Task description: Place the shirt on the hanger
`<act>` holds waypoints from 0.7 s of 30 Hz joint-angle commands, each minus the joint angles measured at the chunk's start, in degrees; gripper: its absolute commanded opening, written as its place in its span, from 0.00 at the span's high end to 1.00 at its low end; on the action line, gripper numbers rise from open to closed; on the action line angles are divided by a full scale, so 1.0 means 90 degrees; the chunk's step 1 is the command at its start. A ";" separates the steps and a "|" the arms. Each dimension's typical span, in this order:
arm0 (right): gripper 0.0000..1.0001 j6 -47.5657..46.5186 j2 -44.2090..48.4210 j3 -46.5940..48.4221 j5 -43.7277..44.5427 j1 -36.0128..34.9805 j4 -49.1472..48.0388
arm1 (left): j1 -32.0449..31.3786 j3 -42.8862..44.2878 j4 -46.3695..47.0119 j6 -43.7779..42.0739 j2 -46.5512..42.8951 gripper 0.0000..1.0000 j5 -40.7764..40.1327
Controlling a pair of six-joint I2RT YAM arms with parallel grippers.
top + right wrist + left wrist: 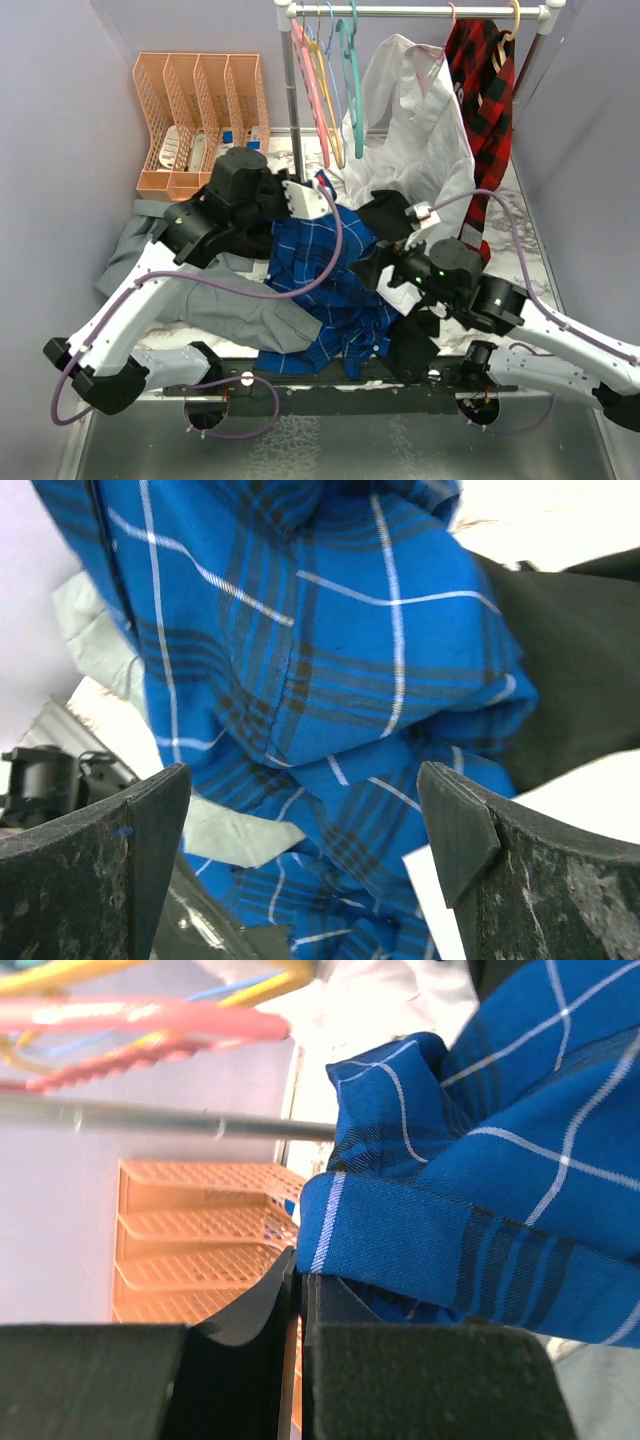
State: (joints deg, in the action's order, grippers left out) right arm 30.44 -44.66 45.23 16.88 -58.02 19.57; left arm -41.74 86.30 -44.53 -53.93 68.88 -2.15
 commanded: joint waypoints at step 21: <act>0.04 -0.1642 -0.3239 0.2748 -0.0338 -0.1107 -0.1696 | 0.2226 0.2806 -0.0252 0.5126 0.1138 1.00 -0.1876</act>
State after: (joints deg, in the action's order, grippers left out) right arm 21.21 -70.94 67.44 8.05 -65.71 5.48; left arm -24.10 108.49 -47.22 -13.17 78.63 -16.45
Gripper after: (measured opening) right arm 0.964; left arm 0.029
